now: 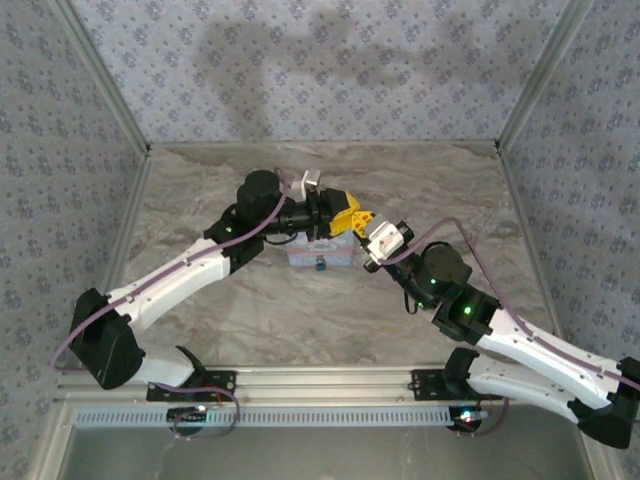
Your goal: Unlock the padlock with the key
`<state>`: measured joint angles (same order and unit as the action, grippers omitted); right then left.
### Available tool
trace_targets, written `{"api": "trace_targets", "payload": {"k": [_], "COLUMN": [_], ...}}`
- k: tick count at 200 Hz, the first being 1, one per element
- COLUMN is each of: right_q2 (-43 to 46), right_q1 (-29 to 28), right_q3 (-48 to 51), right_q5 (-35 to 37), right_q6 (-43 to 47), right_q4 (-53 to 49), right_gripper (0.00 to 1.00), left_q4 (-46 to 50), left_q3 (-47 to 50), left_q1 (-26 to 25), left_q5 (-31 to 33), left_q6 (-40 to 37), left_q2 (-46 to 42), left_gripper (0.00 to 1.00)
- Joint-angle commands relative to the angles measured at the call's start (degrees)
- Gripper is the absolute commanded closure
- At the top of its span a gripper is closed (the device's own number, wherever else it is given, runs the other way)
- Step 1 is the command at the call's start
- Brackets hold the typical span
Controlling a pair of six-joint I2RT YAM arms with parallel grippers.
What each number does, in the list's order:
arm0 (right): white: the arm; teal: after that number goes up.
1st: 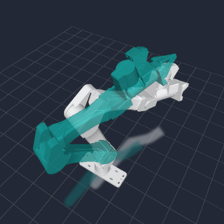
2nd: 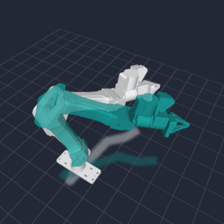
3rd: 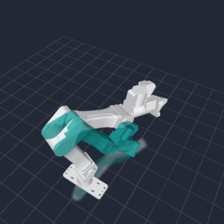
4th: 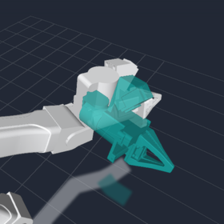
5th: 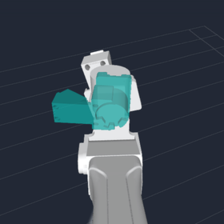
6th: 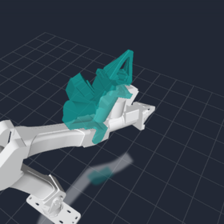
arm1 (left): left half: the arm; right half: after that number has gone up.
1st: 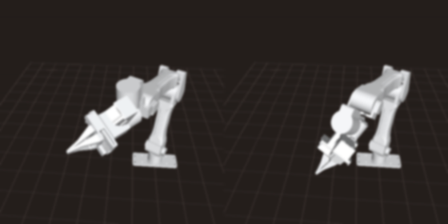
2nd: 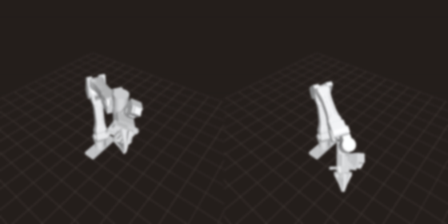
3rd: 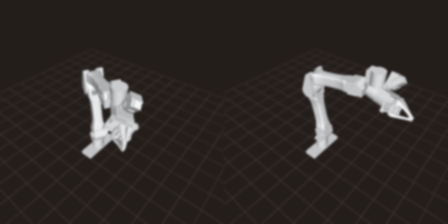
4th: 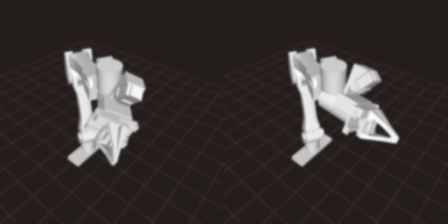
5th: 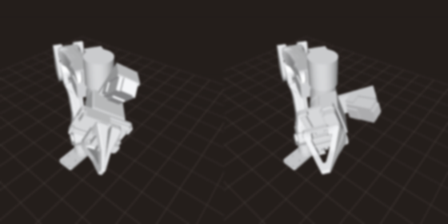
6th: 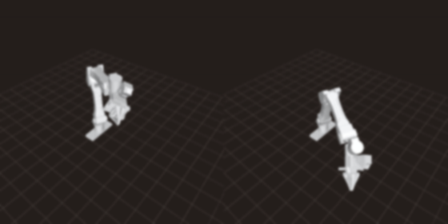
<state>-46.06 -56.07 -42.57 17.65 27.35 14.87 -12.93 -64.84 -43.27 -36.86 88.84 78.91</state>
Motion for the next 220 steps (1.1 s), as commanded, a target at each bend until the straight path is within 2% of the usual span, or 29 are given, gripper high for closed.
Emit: {"api": "trace_targets", "payload": {"k": [1,28,77,122,155,163,175,182,202,220], "right_q2": [0.3,0.1,-0.3,0.0,0.4,0.5,0.7,0.9,2.5,4.6], "right_q1": [-0.6,-0.9,-1.4,-2.2,-2.3,-2.3,-2.1,-1.9,-1.0,0.1], "right_q3": [0.5,0.8,1.3,1.7,1.3,0.9,0.1,-0.3,-1.1,-0.9], "right_q5": [2.4,2.7,2.8,3.7,4.2,4.4,4.4,4.6,4.9,4.0], "right_q6": [3.0,3.8,4.8,6.4,5.8,4.8,3.0,1.4,-4.7,-12.5], "right_q4": [1.6,1.4,1.1,-0.9,-2.9,-4.1,-6.6,-8.0,-13.1,-16.2], "right_gripper": [1.0,1.0,1.0,1.0,1.0,0.93,0.71,0.62,0.58,0.5], "left_q4": [-2.9,-3.8,-4.6,-4.8,-3.8,-2.5,1.0,4.3,15.4,20.2], "left_q3": [-2.1,-2.3,-2.4,-2.0,-1.7,-2.0,-2.7,-3.6,-7.0,-9.0], "left_q1": [-0.3,-0.3,-0.2,0.1,1.0,1.2,1.6,1.9,2.6,2.6], "left_q5": [-1.5,-2.1,-2.6,-2.9,-2.0,-1.4,-0.3,0.7,4.3,7.1], "left_q6": [1.2,1.7,2.2,2.0,-0.1,-1.8,-5.6,-8.6,-19.3,-26.4], "left_q2": [0.2,0.4,0.6,0.4,-0.2,-0.6,-1.5,-2.1,-3.4,-4.1], "left_gripper": [0.64,0.64,0.79,0.98,1.0,1.0,1.0,1.0,1.0,1.0]}}
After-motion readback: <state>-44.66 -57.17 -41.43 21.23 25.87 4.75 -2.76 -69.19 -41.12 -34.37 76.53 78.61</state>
